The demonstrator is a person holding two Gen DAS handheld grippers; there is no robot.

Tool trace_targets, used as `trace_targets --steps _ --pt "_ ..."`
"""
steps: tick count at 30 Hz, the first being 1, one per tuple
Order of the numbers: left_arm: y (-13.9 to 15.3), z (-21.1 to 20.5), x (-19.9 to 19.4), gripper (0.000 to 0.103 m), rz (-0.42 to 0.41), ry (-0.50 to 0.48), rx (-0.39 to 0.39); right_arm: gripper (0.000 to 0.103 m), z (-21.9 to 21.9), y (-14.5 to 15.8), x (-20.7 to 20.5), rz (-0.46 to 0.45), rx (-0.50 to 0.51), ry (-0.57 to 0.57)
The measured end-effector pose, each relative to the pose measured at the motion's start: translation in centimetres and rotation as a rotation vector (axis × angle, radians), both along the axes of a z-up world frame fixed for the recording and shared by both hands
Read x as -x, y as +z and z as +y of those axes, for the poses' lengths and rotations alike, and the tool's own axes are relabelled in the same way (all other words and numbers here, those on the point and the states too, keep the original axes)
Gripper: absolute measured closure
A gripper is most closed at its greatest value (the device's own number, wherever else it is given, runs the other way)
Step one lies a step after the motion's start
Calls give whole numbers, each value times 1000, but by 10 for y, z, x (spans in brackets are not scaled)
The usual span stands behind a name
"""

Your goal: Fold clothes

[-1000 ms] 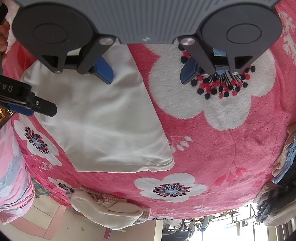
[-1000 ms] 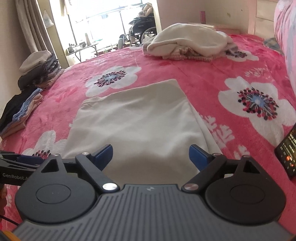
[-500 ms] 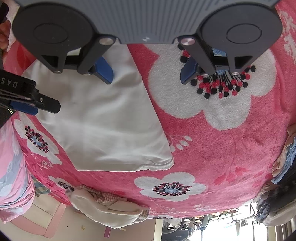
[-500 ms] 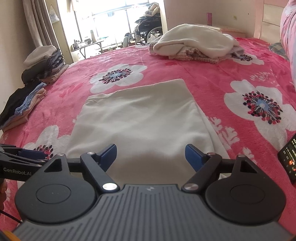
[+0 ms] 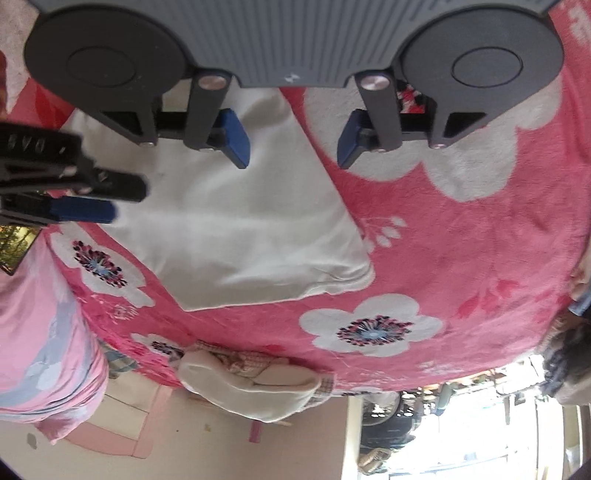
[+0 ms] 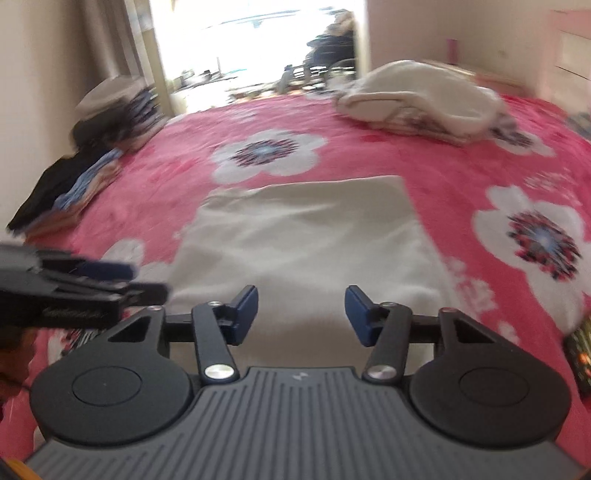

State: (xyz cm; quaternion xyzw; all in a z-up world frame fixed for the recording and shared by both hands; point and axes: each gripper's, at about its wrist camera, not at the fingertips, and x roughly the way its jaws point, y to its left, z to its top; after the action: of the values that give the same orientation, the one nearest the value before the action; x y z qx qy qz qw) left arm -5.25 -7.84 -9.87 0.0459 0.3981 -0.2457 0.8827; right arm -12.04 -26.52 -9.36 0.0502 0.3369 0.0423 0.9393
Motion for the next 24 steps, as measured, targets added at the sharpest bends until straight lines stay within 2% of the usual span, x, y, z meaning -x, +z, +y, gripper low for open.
trace_targets --steps 1,4,7,10,12,14,16,19,24 --pt "-4 0 -2 61 6 -16 12 55 5 -2 -4 -3 7 36" --pt "-16 0 -4 62 22 -50 53 57 16 -11 -16 7 13 117" --pt "-24 6 -7 61 47 -49 105 62 12 -27 -29 46 62 99" --pt "-27 15 -14 59 86 -48 165 63 -3 -27 -36 52 65 47" --pt "-25 24 -20 59 107 -46 208 64 -14 -23 -40 78 86 -28" --pt "-23 31 -28 59 103 -38 237 66 -27 -17 -39 89 40 -77" --pt "-23 34 -36 59 100 -42 253 68 -36 -12 -38 102 19 -100" --pt "-27 35 -50 59 128 -42 291 72 -43 -11 -38 150 46 -136" --pt "-34 37 -62 57 151 -44 347 72 -76 -5 -23 226 -65 -303"
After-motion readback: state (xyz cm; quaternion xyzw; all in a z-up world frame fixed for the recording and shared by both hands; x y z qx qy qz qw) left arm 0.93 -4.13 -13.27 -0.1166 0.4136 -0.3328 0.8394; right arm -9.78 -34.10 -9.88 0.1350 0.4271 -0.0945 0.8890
